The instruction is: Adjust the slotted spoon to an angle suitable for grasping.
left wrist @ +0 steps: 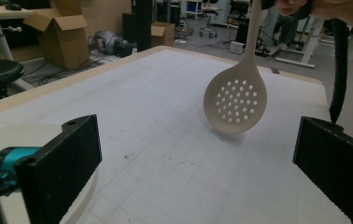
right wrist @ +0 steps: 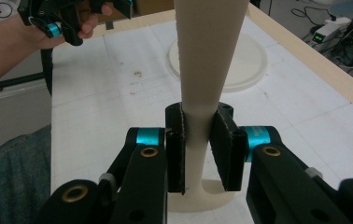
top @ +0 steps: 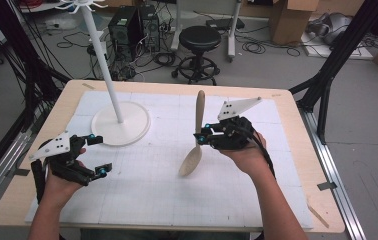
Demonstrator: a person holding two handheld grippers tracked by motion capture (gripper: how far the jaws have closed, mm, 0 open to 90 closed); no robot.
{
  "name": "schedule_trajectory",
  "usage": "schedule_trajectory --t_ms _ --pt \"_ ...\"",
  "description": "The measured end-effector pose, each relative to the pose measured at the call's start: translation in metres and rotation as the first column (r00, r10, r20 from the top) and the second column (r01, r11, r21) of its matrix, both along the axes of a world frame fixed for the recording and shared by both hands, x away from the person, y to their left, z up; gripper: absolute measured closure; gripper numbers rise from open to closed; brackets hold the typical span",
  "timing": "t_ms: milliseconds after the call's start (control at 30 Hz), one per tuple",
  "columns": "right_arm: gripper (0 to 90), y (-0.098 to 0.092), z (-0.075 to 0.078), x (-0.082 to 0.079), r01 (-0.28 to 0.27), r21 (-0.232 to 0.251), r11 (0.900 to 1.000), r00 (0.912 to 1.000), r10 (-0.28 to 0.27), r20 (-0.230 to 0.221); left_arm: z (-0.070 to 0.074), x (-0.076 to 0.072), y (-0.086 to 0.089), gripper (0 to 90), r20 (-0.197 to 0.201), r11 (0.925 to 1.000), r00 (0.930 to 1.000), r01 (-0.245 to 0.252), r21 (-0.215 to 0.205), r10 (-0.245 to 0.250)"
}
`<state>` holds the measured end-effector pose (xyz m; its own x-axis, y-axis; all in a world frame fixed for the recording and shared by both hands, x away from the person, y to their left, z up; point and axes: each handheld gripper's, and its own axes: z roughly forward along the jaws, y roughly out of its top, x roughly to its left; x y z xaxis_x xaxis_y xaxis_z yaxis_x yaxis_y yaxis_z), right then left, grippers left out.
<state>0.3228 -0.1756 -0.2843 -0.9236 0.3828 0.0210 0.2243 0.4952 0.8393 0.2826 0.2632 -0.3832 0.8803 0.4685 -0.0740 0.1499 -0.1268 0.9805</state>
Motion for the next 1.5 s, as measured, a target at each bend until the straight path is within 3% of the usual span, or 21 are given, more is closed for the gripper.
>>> schedule_trajectory --t_ms 200,367,600,733,1500 --pt "76.6 0.003 0.001 -0.003 -0.037 0.010 0.999 0.9989 0.037 0.029 0.012 0.004 -0.007 1.6 0.013 0.9998 0.9998 0.017 0.007 -0.017" --pt "76.6 0.004 0.002 -0.004 -0.051 0.027 0.998 0.9974 0.050 0.053 0.021 0.010 -0.013 1.6 -0.012 0.9971 0.9999 0.002 0.077 -0.001" --pt "76.7 -0.001 0.004 -0.004 -0.051 0.051 0.997 0.9980 0.049 0.040 0.023 0.014 -0.019 1.7 -0.016 0.9992 0.9995 0.027 0.029 -0.027" --pt "76.7 -0.001 0.002 -0.001 -0.049 0.036 0.998 0.9985 0.048 0.028 0.025 0.018 -0.021 1.6 -0.024 0.9991 0.9988 0.042 0.009 -0.042" --pt "76.6 0.005 -0.007 -0.001 -0.087 0.043 0.995 0.9960 0.086 0.022 0.044 0.024 -0.044 1.7 -0.007 0.9968 0.9970 0.078 0.020 -0.077"
